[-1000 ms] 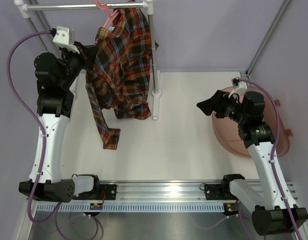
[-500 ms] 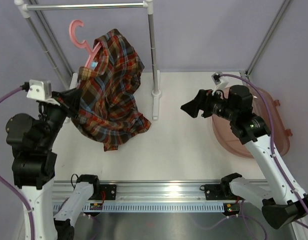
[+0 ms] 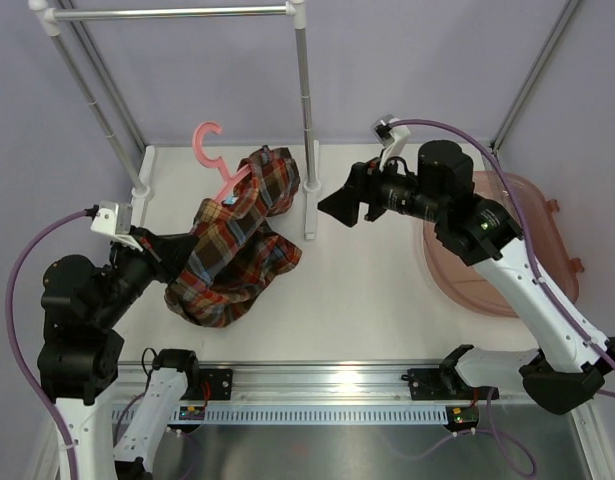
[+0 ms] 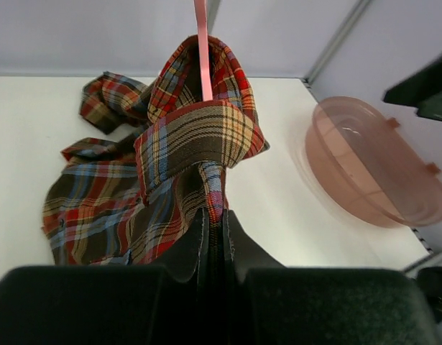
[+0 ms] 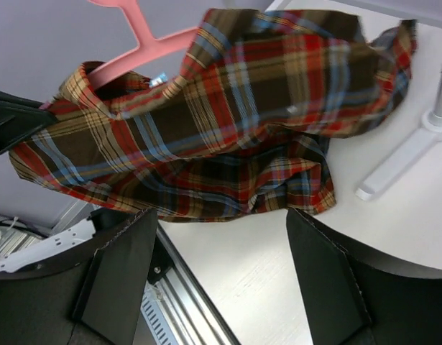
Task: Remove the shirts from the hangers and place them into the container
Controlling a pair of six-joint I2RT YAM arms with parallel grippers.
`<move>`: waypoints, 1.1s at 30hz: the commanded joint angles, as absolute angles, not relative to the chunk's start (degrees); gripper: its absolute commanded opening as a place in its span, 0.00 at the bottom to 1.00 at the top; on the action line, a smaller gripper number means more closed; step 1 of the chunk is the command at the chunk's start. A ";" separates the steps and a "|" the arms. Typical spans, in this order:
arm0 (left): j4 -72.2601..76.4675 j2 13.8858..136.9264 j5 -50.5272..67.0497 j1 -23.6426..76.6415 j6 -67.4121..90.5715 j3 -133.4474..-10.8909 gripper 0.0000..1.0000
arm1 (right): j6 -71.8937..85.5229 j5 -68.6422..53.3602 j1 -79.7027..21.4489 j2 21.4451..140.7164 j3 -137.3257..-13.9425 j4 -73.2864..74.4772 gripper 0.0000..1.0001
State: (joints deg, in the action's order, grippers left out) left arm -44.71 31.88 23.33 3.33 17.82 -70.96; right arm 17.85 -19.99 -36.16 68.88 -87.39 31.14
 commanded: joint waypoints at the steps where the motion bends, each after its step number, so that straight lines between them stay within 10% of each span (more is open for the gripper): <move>1: -40.35 30.15 31.72 3.43 22.76 -69.88 0.00 | 16.52 -19.42 -40.15 71.71 -91.40 31.47 0.80; 33: -31.29 32.96 45.87 3.43 28.39 -66.09 0.00 | 9.76 -15.91 -48.43 99.49 -119.53 35.60 0.64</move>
